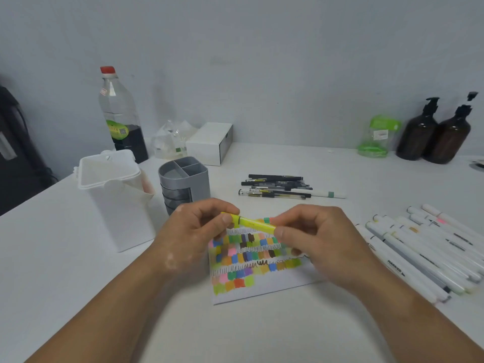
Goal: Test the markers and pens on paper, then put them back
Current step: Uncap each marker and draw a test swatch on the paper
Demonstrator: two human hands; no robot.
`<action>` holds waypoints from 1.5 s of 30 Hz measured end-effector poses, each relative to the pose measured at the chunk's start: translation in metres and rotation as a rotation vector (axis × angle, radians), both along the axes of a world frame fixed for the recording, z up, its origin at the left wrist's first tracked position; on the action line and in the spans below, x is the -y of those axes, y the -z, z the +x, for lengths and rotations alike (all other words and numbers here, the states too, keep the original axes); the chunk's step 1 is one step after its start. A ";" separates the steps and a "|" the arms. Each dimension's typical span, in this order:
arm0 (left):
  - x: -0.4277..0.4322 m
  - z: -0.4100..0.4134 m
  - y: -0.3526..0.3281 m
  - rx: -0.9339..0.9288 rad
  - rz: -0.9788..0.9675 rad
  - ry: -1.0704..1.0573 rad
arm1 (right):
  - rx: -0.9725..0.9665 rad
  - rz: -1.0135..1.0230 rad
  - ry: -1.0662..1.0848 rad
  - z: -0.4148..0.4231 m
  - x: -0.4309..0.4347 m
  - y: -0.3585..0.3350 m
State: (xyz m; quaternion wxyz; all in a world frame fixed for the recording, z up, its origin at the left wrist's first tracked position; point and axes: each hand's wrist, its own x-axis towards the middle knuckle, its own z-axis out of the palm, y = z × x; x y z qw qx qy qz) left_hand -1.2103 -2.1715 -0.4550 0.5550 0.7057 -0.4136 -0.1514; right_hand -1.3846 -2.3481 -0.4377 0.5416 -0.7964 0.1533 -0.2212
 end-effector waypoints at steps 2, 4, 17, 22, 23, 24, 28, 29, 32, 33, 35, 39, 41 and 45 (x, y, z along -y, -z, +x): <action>0.001 -0.004 0.000 0.042 0.034 0.031 | -0.081 -0.170 -0.001 0.002 -0.005 0.006; 0.005 -0.009 0.003 0.085 0.067 0.092 | -0.146 -0.287 -0.042 0.004 -0.012 0.010; 0.010 -0.008 0.010 0.426 0.316 0.013 | -0.558 -0.478 0.479 -0.019 0.043 0.000; 0.009 -0.005 0.012 0.384 0.291 -0.012 | -0.538 -0.546 0.632 -0.021 0.055 0.001; 0.009 -0.004 0.011 0.365 0.276 -0.021 | -0.487 -0.564 0.663 -0.019 0.061 -0.002; 0.009 -0.003 0.011 0.345 0.261 -0.033 | -0.433 -0.591 0.681 -0.014 0.069 -0.005; 0.010 0.001 0.011 0.291 0.231 -0.079 | -0.521 -0.771 0.551 0.022 0.116 -0.009; 0.010 0.001 0.011 0.276 0.228 -0.088 | -0.603 -0.814 0.488 0.031 0.127 -0.006; 0.010 0.002 0.011 0.245 0.235 -0.093 | -0.746 -0.900 0.376 0.045 0.151 0.006; 0.010 0.003 0.012 0.239 0.236 -0.092 | -0.758 -0.919 0.366 0.046 0.156 0.010; 0.011 0.003 0.012 0.229 0.238 -0.083 | -0.754 -0.953 0.376 0.048 0.163 0.017; 0.014 0.005 0.011 0.221 0.243 -0.073 | -0.720 -1.012 0.425 0.048 0.166 0.019; 0.015 0.005 0.009 0.218 0.232 -0.085 | -0.760 -1.063 0.417 0.044 0.168 0.013; 0.014 0.004 0.007 0.218 0.229 -0.093 | -0.791 -1.085 0.440 0.022 0.169 -0.010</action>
